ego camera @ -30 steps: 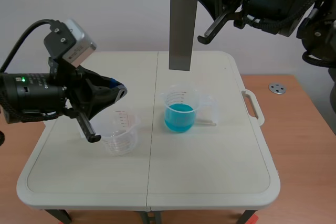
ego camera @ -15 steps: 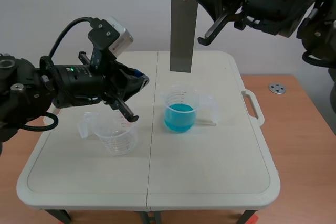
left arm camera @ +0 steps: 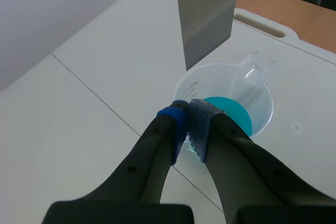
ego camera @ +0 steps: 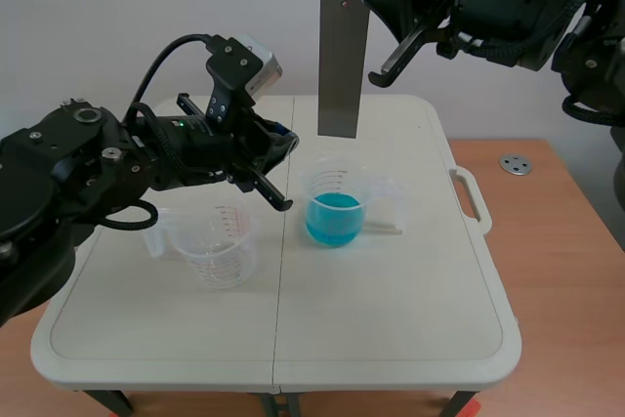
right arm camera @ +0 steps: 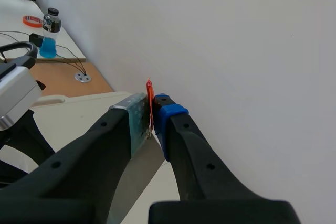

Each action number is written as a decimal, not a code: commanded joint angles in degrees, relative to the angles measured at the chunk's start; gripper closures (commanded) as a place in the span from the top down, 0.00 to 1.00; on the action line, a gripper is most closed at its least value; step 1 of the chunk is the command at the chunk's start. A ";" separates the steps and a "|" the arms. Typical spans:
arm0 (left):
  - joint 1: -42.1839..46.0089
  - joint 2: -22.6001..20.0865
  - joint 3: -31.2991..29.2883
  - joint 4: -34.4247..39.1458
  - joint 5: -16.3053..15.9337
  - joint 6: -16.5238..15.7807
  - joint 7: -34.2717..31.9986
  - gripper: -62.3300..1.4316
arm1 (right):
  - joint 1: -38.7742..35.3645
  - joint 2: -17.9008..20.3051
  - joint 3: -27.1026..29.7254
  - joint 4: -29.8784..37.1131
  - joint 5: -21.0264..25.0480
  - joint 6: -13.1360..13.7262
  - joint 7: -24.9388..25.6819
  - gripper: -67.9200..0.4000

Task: Hold the metal plate by the orange handle, dip it into the blue solution, take it out and point at it, then put the plate back in the beaker on the left.
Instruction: 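Raise the plate and point at it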

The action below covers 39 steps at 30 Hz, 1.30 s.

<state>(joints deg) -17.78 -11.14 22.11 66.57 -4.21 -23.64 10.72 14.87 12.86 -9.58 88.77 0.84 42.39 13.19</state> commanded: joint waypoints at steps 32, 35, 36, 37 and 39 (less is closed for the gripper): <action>5.95 -11.63 -4.09 6.99 -1.53 12.46 -4.46 0.04 | 0.98 0.09 0.52 1.18 0.87 0.33 0.63 0.03; 10.38 -16.92 -6.67 10.12 -3.82 15.08 -6.40 0.04 | 0.98 -0.33 0.52 1.18 0.87 0.33 0.61 0.03; 12.02 -18.75 -7.63 11.13 -4.68 15.74 -6.84 0.04 | 1.01 -0.52 0.52 1.18 0.87 0.33 0.59 0.03; 13.70 -20.57 -8.63 12.02 -5.55 16.55 -7.06 0.04 | 1.01 -0.74 0.52 1.18 0.85 0.33 0.55 0.03; 17.44 -24.20 -10.93 13.60 -7.23 18.36 -8.02 0.04 | 1.01 -1.14 0.50 1.18 0.85 0.33 0.31 0.03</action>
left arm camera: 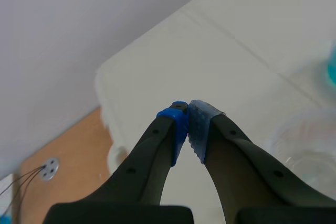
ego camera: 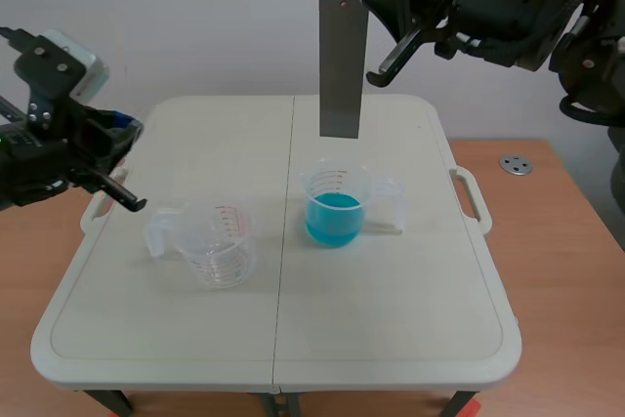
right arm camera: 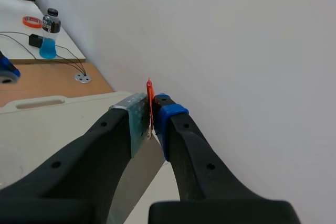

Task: Hold the metal plate by the orange handle, dip it into the blue solution, take it out and point at it, then put the plate back in the beaker on the left.
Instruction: 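Raise the plate and point at it, then put the plate into the left beaker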

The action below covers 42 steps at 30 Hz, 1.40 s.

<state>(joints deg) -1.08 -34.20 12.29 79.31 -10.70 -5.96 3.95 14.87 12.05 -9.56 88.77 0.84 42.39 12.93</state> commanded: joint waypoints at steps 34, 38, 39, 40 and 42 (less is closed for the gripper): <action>66.64 -16.11 -25.16 3.48 -6.27 13.42 -4.55 0.04 | 1.16 -9.38 -13.81 1.18 0.83 0.33 -2.75 0.03; 69.90 -15.41 -25.14 3.48 -6.29 12.20 -4.35 0.04 | 1.16 -10.05 -15.28 1.18 0.83 0.33 -3.02 0.03; 70.58 -14.99 -25.11 3.48 -6.29 12.15 -4.33 0.04 | 1.16 -10.21 -15.63 1.18 0.83 0.33 -3.13 0.03; 71.14 -14.47 -25.11 3.48 -6.29 11.87 -4.37 0.04 | 1.16 -10.40 -15.93 1.18 0.83 0.33 -3.34 0.03; 71.78 -13.18 -25.11 3.48 -6.27 11.02 -4.37 0.04 | 1.16 -10.67 -16.33 1.18 0.83 0.33 -3.89 0.03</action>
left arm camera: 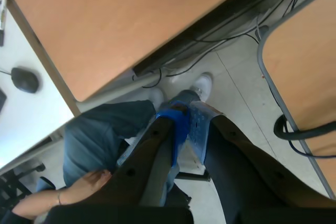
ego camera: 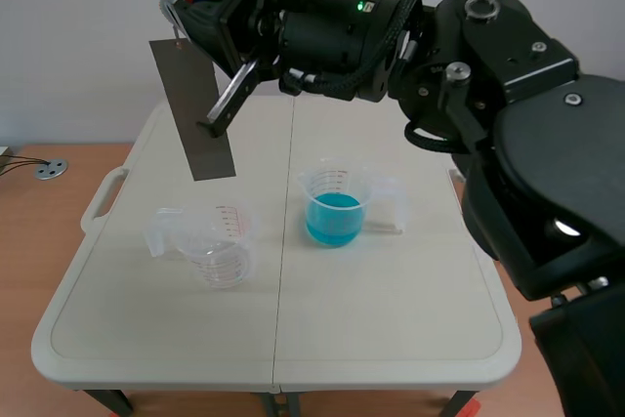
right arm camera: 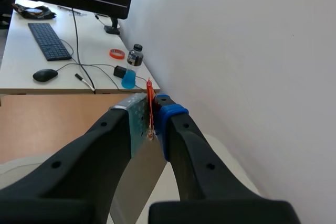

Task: Hold the metal plate by the orange handle, dip it into the blue solution, take it out and point at it, then put the plate back in the beaker on the left.
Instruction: 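Put the plate into the left beaker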

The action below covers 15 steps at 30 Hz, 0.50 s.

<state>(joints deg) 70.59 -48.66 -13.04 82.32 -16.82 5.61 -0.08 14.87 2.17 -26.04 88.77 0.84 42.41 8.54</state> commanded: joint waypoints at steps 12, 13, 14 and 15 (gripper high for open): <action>0.20 6.10 0.28 0.39 -0.13 -5.77 1.11 0.04 | 0.98 -0.94 -1.29 1.03 0.85 0.31 -1.40 0.03; 0.17 6.08 0.28 0.39 -0.13 -6.23 1.36 0.04 | 0.98 -0.92 -1.44 0.92 0.85 0.31 -1.64 0.03; 0.17 6.08 0.28 0.39 -0.09 -6.78 1.33 0.04 | 0.98 -0.94 -1.62 0.79 0.85 0.31 -1.88 0.03; 0.13 6.05 0.28 0.42 -0.07 -6.97 1.31 0.04 | 0.98 -0.92 -1.70 0.68 0.85 0.31 -2.19 0.03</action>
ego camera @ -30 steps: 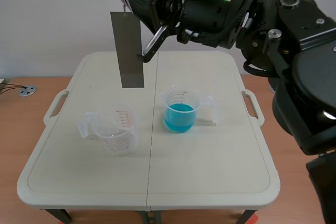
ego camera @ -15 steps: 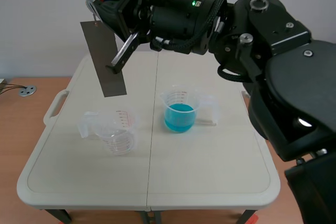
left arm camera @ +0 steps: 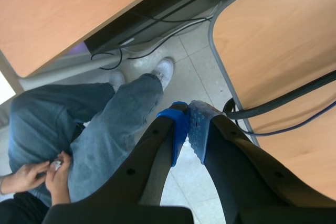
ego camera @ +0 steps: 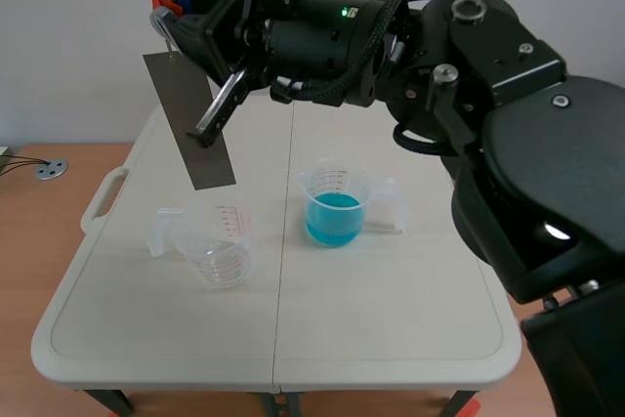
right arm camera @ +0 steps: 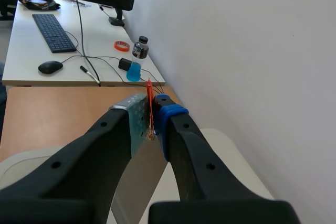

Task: Hold the metal plate by the orange handle, dip it into the blue solution, take it out and point at it, then put the plate back in the beaker on the left.
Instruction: 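Put the plate into the left beaker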

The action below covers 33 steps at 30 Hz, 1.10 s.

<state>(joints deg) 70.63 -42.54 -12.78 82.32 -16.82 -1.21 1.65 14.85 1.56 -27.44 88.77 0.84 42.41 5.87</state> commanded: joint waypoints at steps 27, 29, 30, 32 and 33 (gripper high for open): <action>-0.17 -0.20 0.00 0.39 0.33 -2.01 -0.11 0.04 | -1.42 -0.74 -0.37 -4.79 1.29 0.31 -1.84 0.03; -0.17 -0.20 0.00 0.39 0.31 -2.01 -0.11 0.04 | -1.42 -1.07 -0.37 -6.16 1.29 0.31 -1.81 0.03; -0.17 -0.20 0.00 0.39 0.31 -2.01 -0.11 0.04 | -1.42 -1.20 -0.37 -6.88 1.29 0.31 -1.68 0.03; -0.17 -0.20 0.00 0.39 0.31 -2.01 -0.11 0.04 | -1.42 -1.33 -0.37 -8.28 1.29 0.31 -1.22 0.03; -0.17 -0.20 0.00 0.39 0.31 -2.01 -0.11 0.04 | -1.42 -1.44 -0.37 -9.01 1.29 0.31 -1.07 0.03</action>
<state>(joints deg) 70.48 -42.59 -12.78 82.32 -16.56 -3.11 1.87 12.34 0.91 -27.88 79.42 1.06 42.28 3.46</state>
